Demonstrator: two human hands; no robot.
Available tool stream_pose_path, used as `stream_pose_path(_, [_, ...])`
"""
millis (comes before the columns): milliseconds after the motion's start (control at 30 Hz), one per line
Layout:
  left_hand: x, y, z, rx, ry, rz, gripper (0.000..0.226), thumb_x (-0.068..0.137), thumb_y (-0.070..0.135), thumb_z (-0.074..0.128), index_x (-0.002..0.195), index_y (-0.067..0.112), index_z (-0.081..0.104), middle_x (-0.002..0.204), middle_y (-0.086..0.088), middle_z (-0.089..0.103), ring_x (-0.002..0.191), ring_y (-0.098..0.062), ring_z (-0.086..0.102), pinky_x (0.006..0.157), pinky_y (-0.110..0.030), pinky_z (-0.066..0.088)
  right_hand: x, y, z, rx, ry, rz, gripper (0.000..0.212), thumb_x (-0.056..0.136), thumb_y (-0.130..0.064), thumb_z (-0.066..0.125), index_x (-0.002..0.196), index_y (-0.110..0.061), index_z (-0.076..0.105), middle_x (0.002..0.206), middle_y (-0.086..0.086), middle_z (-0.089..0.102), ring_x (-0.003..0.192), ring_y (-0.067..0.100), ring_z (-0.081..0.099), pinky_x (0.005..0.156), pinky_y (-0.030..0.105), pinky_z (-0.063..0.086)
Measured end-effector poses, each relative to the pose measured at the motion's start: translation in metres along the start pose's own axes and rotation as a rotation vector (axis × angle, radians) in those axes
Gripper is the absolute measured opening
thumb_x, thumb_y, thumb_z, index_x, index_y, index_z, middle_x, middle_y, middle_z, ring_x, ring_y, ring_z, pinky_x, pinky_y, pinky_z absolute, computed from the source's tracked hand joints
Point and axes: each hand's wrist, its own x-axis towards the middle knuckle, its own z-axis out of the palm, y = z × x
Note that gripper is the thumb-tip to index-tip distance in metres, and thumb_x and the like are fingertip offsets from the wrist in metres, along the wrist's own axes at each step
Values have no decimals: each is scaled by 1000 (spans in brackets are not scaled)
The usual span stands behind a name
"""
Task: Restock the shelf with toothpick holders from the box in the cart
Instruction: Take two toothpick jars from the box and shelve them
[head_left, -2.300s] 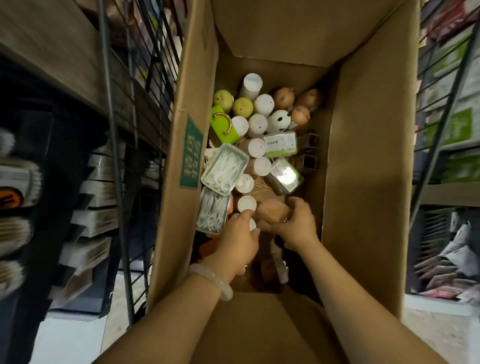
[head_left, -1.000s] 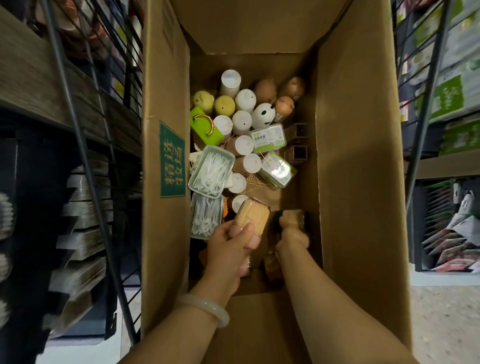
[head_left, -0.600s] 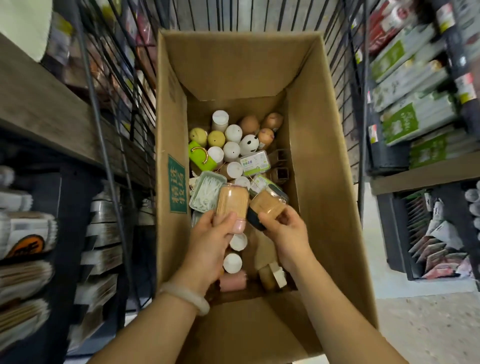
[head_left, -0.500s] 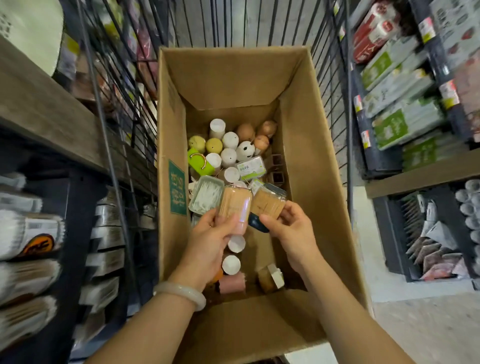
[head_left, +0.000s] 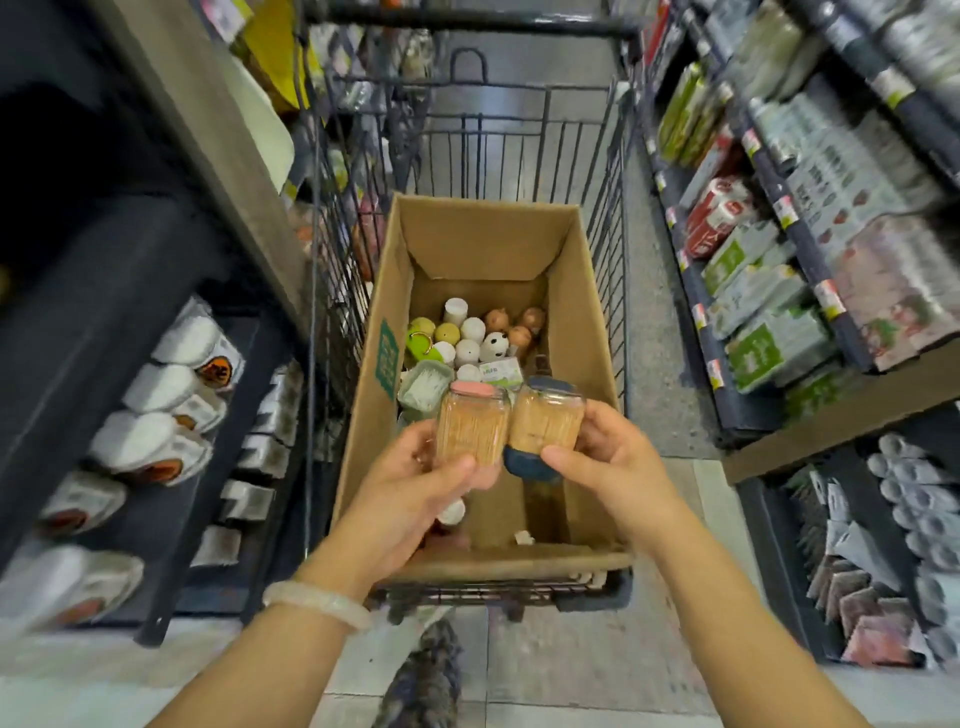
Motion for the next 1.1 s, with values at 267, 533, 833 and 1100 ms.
stream_pose_path(267, [-137,-14,13,-85,109,231,46,72,8,62,117,7,53,108,-15,69,93,-26,70,79,-28,57,-101,-47,26,-177,-189,-196,40,76,-3,74,104,-29,60,99,-14,70,92,-2,65,75,11,50])
stream_pose_path(533, [-260,15,-23,9,399,482,44,74,14,75,113,11,57,103,-3,73,100,-22,67,86,-32,54,-161,-99,117,-197,-422,-361,37,76,-4,74,104,-26,62,97,-9,72,90,4,66,79,18,53])
stream_pose_path(833, [-394,46,-100,95,665,678,42,71,17,74,110,16,61,101,-2,73,97,-20,68,85,-34,53,-227,-135,256,-197,-640,-507,39,75,-1,75,103,-27,63,94,-12,73,88,6,67,74,19,54])
stream_pose_path(1100, [-508,101,-203,121,787,784,52,65,16,76,113,8,59,106,-9,71,102,-28,66,91,-38,51,-290,-170,406,-151,-709,-610,36,74,-2,76,102,-20,63,95,-7,72,85,6,67,77,16,53])
